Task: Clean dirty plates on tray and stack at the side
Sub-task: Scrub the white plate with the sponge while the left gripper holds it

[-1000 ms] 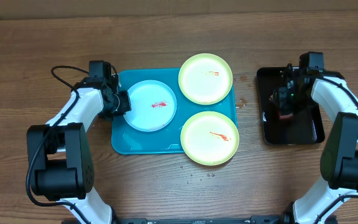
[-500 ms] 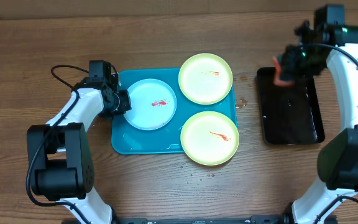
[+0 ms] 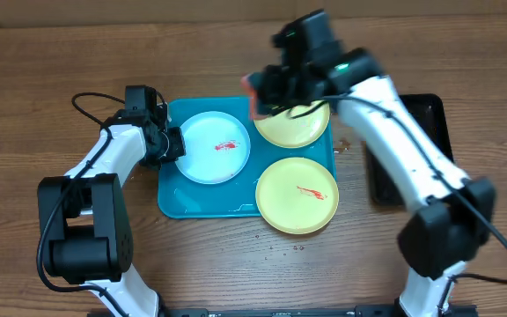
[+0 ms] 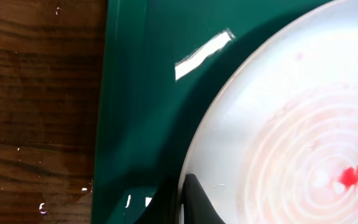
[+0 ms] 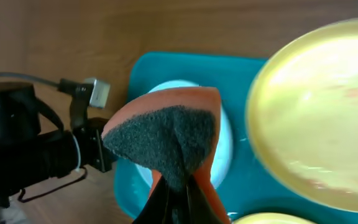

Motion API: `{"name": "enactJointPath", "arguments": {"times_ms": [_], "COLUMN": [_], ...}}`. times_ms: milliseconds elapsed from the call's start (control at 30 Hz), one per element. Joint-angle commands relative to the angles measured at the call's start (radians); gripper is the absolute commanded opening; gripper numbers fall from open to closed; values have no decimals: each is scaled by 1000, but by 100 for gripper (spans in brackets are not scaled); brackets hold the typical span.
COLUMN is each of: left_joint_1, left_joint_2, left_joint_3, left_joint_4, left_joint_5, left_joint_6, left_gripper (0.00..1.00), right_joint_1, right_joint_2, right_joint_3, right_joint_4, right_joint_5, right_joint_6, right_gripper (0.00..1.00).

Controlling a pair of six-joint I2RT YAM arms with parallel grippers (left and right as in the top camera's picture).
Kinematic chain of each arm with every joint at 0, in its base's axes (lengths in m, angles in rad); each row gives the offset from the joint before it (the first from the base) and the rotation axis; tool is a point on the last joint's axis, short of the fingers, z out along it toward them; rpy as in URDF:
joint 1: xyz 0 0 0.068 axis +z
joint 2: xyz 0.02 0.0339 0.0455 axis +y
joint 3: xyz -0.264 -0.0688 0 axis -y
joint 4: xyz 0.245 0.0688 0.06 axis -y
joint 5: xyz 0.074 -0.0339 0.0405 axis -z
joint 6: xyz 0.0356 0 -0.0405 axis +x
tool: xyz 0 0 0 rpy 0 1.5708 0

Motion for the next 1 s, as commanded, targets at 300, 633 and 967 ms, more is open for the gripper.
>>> {"name": "enactJointPath", "arguments": {"times_ms": [300, 633, 967], "left_joint_1": [4, 4, 4], "left_joint_2": [21, 21, 21], "left_joint_3": [-18, -18, -18], "left_joint_4": [0, 0, 0], "left_joint_5": [0, 0, 0], "left_joint_6": [-21, -21, -21], "left_gripper": [4, 4, 4], "right_joint_1": [189, 208, 208], "right_joint_2": [241, 359, 430], "right_joint_3": [13, 13, 13], "right_joint_4": [92, 139, 177], "right_joint_5": [300, 302, 134], "right_joint_6": [260, 261, 199], "right_gripper": [4, 4, 4]}}
